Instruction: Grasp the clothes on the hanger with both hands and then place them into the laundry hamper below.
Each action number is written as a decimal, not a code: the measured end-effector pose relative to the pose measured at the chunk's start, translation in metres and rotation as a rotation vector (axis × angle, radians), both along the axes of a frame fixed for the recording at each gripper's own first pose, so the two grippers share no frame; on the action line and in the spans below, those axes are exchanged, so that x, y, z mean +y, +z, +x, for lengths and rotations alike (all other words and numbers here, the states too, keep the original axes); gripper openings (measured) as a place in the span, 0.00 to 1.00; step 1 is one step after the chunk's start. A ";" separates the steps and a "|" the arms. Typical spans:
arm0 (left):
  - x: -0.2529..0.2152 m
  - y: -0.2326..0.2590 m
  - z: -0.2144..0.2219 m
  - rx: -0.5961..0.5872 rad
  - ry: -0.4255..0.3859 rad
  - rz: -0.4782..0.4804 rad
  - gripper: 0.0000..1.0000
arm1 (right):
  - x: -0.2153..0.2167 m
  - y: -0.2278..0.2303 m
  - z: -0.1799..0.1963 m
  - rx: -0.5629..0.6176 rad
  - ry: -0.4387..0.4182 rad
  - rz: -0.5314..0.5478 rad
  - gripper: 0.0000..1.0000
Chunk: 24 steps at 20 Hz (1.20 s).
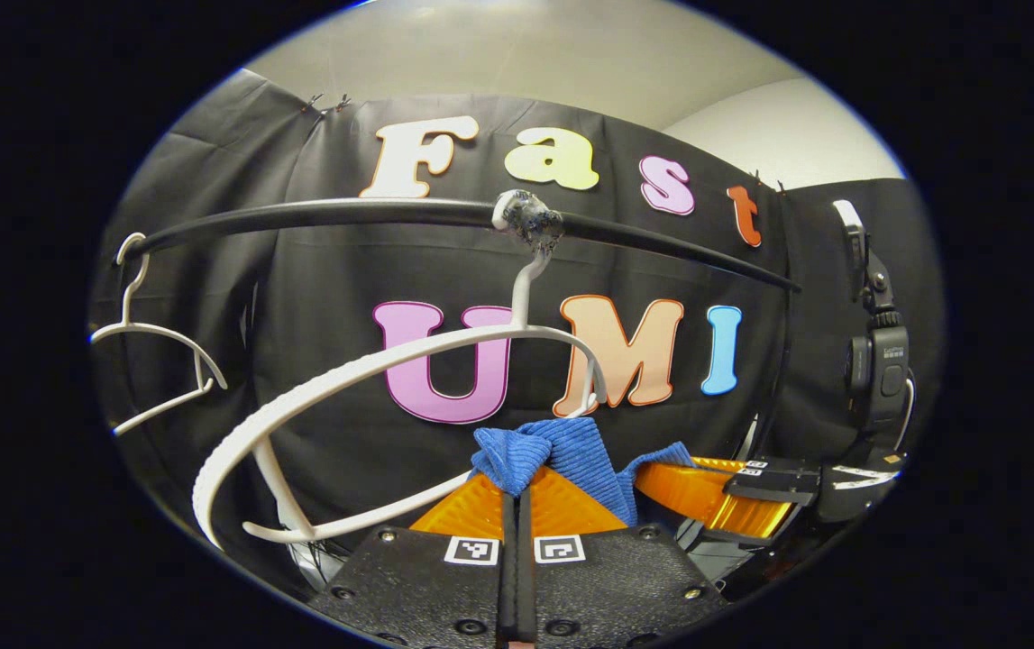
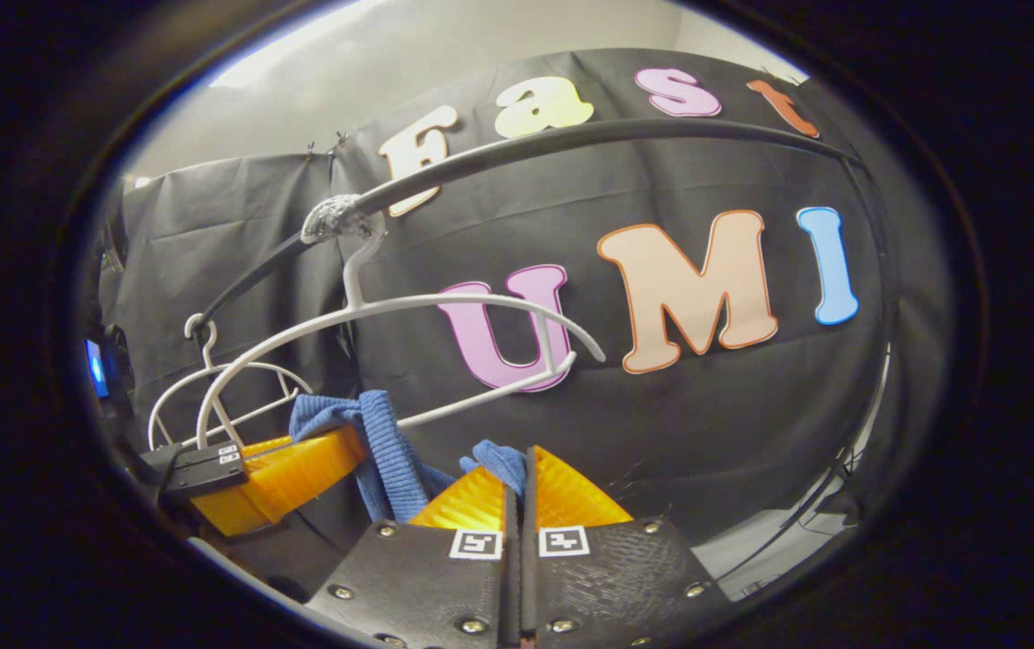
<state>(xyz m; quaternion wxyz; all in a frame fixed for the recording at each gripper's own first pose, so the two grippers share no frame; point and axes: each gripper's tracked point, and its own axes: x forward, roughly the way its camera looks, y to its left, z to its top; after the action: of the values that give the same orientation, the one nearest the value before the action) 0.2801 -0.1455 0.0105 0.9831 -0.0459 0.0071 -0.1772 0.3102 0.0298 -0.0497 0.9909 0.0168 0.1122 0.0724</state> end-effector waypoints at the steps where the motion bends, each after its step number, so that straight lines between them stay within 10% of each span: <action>1: -0.005 -0.004 0.002 -0.001 -0.008 -0.001 0.00 | 0.000 -0.003 0.002 0.007 -0.002 -0.003 0.01; 24: 0.034 -0.210 0.029 0.304 0.024 0.136 0.00 | -0.011 -0.208 -0.005 0.431 -0.007 -0.017 0.01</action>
<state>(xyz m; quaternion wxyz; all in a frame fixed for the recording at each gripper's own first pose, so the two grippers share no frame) 0.3094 -0.1117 -0.1991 0.9736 -0.0056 0.1670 -0.1558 0.3048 0.0193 -0.2580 0.9443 0.0238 0.3221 0.0627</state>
